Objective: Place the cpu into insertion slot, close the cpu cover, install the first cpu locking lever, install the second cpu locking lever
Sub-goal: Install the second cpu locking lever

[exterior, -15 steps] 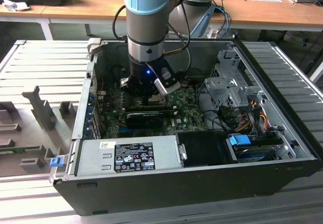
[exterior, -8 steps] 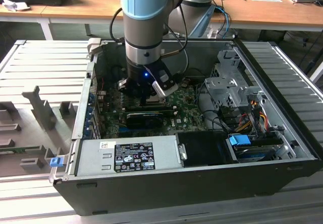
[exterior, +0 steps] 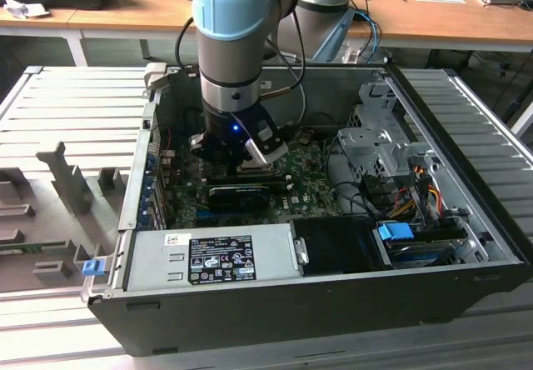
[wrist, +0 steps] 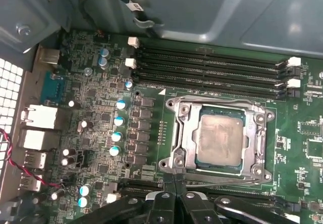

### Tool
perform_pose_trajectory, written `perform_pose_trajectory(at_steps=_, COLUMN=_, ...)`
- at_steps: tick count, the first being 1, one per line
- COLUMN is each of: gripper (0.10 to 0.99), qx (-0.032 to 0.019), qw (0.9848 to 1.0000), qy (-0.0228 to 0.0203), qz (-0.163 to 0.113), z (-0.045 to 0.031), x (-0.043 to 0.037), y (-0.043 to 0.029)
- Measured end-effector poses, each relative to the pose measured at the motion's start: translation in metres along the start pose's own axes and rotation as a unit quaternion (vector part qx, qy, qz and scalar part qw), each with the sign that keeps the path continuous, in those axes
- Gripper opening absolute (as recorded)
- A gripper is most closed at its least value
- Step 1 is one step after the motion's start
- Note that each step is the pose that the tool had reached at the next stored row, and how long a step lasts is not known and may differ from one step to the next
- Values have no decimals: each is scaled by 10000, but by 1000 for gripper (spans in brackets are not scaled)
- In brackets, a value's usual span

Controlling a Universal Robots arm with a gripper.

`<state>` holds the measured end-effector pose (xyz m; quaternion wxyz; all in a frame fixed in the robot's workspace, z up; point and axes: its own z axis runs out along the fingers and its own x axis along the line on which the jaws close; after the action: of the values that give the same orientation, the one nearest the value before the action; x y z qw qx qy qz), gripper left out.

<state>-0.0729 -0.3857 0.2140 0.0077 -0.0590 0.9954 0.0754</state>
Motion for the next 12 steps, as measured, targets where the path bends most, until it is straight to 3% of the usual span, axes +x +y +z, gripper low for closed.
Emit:
perform_pose_trajectory(at_steps=3, gripper=106, qx=-43, qw=10000, qy=-5, qz=0, z=16, x=2, y=-13)
perform_pose_trajectory(at_steps=6, gripper=106, qx=-166, qw=9999, qy=-20, qz=1, z=42, x=5, y=-34)
perform_pose_trajectory(at_steps=8, gripper=106, qx=-215, qw=9998, qy=-26, qz=2, z=60, x=10, y=-41)
perform_pose_trajectory(at_steps=12, gripper=106, qx=-262, qw=9997, qy=-31, qz=1, z=97, x=25, y=-51)
